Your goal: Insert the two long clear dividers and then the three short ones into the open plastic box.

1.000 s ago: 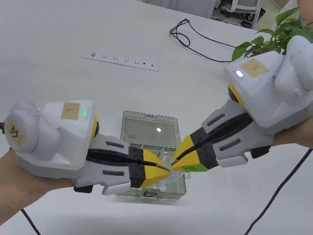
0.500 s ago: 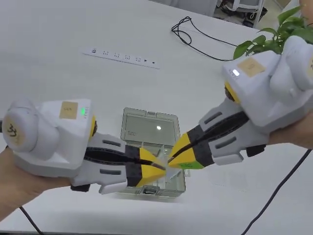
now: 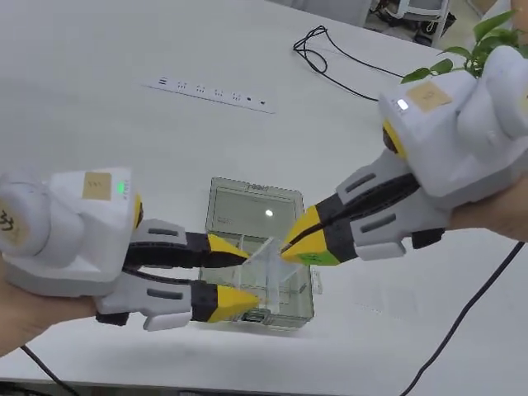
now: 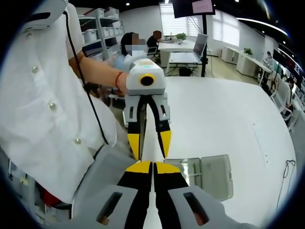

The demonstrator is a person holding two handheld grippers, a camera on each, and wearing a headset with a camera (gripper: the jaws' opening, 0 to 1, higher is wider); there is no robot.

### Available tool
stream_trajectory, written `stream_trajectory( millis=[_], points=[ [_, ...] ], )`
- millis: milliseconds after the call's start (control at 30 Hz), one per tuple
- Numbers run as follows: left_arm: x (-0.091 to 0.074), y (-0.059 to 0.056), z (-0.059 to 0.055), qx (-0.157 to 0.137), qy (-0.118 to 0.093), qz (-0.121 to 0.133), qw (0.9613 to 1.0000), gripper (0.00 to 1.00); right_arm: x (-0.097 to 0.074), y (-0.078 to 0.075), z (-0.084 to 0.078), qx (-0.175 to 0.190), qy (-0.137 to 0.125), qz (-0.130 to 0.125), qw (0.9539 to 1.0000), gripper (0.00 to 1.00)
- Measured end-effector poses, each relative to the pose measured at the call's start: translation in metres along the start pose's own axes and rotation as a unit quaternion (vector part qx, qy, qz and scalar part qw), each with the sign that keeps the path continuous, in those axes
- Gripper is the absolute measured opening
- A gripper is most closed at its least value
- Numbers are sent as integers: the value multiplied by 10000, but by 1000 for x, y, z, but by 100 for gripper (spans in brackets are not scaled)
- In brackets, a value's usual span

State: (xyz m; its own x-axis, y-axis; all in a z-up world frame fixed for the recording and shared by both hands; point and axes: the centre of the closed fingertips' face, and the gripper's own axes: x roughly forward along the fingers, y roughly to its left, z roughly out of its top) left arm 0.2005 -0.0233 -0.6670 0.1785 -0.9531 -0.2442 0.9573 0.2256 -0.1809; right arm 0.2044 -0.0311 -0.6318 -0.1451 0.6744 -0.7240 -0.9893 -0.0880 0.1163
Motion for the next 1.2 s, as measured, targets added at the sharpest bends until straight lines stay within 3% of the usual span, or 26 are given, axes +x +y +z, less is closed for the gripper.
stream_trajectory(
  millis=[533, 667, 1200],
  points=[
    [-21, 31, -22, 8, 257, 610, 9978, 61, 13, -41, -6, 142, -47, -368, 9992, 2],
    [-23, 38, -31, 100, 394, 694, 9968, 72, 21, -50, -8, 179, -53, -413, 9990, 2],
    [-26, 58, -49, 88, 483, 888, 9948, 100, 66, -80, -35, 454, -46, -442, 9980, 2]
  ],
)
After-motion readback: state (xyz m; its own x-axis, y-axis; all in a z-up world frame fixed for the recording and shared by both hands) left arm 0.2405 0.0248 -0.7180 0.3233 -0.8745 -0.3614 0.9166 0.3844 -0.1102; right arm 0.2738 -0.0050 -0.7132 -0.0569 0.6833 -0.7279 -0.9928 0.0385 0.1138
